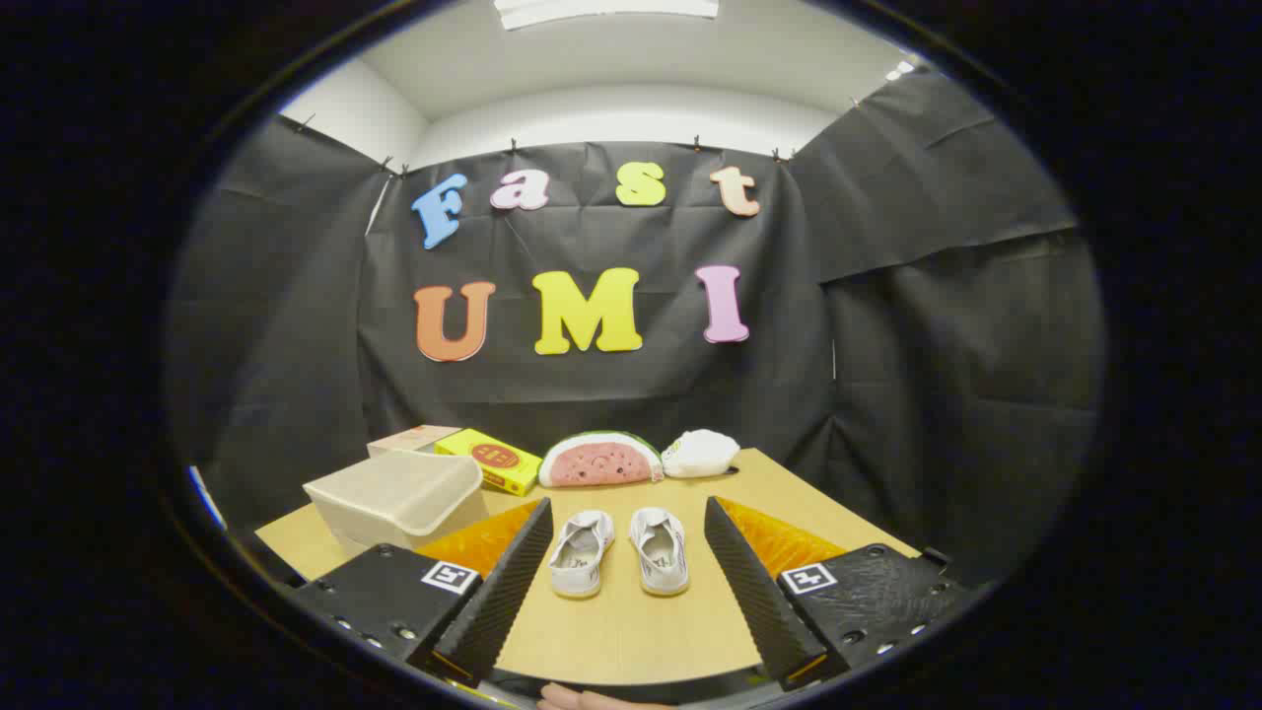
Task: Open the storage box then place both shoes into the box .Put the left shoe in first, then the right shoe, with the right side of both shoes facing outward in a uniform manner.
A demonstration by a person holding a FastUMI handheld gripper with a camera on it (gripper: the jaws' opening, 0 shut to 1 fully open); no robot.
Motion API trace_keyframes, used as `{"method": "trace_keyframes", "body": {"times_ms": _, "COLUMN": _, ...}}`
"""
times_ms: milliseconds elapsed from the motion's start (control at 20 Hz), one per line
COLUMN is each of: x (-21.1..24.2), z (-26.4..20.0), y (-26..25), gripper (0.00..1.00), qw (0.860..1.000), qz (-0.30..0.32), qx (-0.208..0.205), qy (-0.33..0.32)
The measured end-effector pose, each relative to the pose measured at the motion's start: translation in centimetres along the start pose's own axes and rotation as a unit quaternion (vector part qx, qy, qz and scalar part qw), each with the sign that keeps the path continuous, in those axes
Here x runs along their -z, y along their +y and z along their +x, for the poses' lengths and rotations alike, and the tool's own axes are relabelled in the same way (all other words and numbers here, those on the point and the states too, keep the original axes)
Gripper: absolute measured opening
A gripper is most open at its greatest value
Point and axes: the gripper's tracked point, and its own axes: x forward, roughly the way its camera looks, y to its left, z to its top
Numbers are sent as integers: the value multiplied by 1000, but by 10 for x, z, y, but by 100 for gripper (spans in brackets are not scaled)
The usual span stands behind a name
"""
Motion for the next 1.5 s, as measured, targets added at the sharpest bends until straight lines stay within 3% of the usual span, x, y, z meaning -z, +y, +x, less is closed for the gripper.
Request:
{"method": "trace_keyframes", "body": {"times_ms": 450, "x": 8, "z": 12, "y": -26, "gripper": 95, "qw": 1000, "qz": 12, "qx": 16, "qy": 14}}
{"method": "trace_keyframes", "body": {"times_ms": 900, "x": 13, "z": 39, "y": -21, "gripper": 95, "qw": 1000, "qz": -3, "qx": 10, "qy": 5}}
{"method": "trace_keyframes", "body": {"times_ms": 1200, "x": 31, "z": 109, "y": 22, "gripper": 95, "qw": 998, "qz": -25, "qx": -44, "qy": 34}}
{"method": "trace_keyframes", "body": {"times_ms": 1500, "x": 55, "z": 188, "y": 83, "gripper": 95, "qw": 978, "qz": 49, "qx": -155, "qy": 129}}
